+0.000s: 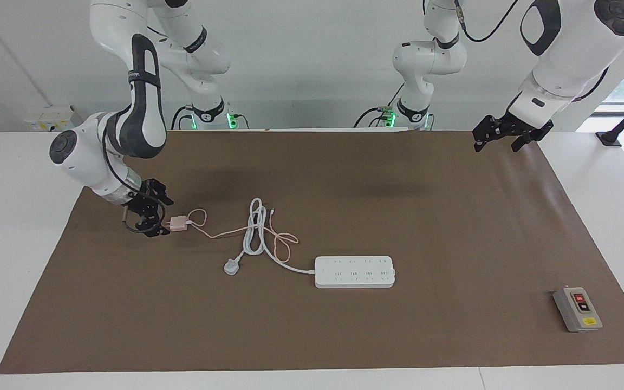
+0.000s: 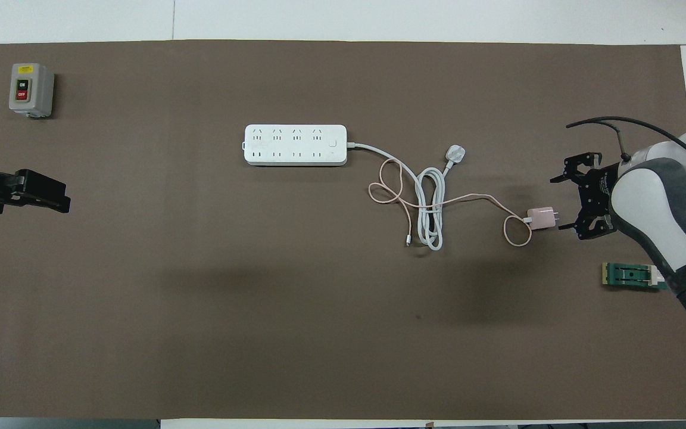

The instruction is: Plug charger into power strip

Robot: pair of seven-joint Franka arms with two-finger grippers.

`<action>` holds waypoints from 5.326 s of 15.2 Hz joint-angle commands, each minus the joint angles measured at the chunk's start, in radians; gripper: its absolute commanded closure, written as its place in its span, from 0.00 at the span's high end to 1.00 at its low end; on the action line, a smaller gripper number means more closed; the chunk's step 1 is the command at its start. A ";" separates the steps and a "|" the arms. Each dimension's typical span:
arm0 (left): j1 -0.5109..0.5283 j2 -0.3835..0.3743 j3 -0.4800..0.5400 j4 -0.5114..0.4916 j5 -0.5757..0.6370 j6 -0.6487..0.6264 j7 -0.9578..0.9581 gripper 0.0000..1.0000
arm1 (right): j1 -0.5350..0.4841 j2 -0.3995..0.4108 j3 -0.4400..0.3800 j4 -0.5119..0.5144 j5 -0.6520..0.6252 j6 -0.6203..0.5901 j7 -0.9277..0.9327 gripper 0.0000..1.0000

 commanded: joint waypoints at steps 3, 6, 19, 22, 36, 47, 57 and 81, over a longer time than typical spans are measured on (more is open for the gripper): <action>0.001 -0.018 0.002 -0.013 -0.002 0.004 0.002 1.00 | -0.033 0.002 0.011 -0.065 0.057 0.074 -0.092 1.00; 0.001 -0.018 0.002 -0.013 -0.002 0.004 0.002 1.00 | -0.036 0.014 0.011 -0.072 0.059 0.091 -0.119 1.00; 0.001 -0.018 0.002 -0.013 -0.002 0.004 0.003 1.00 | -0.039 0.047 0.011 -0.108 0.099 0.151 -0.191 1.00; 0.001 -0.018 0.002 -0.013 -0.002 0.004 0.002 1.00 | -0.039 0.045 0.011 -0.115 0.100 0.156 -0.204 1.00; 0.001 -0.018 0.002 -0.013 -0.002 0.004 0.002 1.00 | -0.047 0.036 0.011 -0.140 0.181 0.140 -0.251 0.47; 0.001 -0.018 0.002 -0.013 -0.002 0.004 0.002 1.00 | -0.062 0.033 0.013 -0.128 0.181 0.113 -0.282 0.08; 0.001 -0.018 0.002 -0.013 -0.002 0.004 0.002 1.00 | 0.109 -0.009 0.025 0.134 0.227 0.051 0.147 0.00; 0.070 0.014 0.002 -0.059 -0.387 0.091 0.085 1.00 | 0.566 0.134 0.018 0.493 0.168 0.062 0.598 0.00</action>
